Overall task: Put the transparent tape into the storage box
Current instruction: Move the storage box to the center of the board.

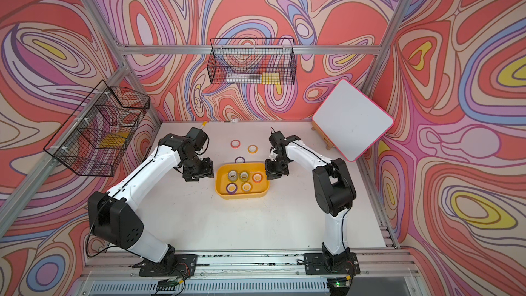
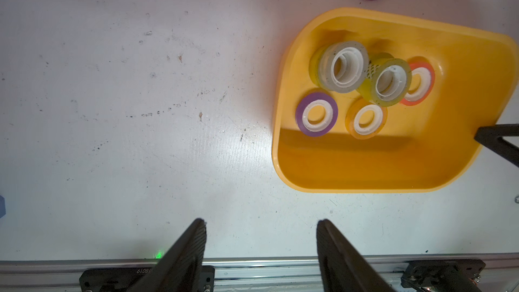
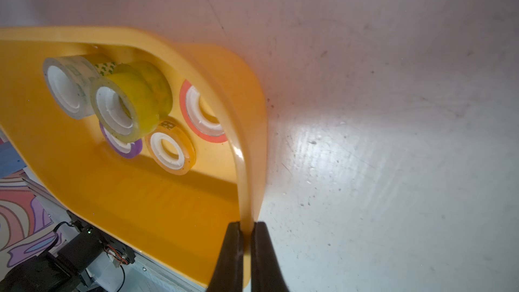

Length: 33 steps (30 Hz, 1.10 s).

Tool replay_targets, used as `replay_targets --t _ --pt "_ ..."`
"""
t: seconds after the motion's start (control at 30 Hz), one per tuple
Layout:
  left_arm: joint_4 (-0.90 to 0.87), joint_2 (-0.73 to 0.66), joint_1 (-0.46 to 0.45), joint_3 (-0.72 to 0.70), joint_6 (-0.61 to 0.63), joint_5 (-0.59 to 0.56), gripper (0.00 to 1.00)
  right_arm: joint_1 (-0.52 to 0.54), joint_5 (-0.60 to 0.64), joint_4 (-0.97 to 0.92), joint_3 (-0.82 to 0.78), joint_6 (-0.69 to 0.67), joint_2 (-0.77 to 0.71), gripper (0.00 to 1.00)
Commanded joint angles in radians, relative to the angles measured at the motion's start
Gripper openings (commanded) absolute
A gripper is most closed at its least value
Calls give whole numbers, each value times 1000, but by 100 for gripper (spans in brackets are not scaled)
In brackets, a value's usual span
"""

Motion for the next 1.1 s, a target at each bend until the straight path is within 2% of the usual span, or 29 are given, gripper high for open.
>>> replay_targets --t 0.0,0.3,0.57,0.77,1.07 --pt "-37 -30 16 -26 -1 -20 67 46 -28 43 41 82 43 0" --pt "-30 -53 31 -65 -3 -21 67 150 -29 96 135 215 124 0" --pt "-28 -54 49 -66 3 -24 67 165 -15 92 171 270 154 1" --pt "-38 -50 68 -64 4 -30 67 164 21 50 213 238 137 34" --pt "-54 -47 138 -60 40 -31 68 108 82 -21 383 210 177 44"
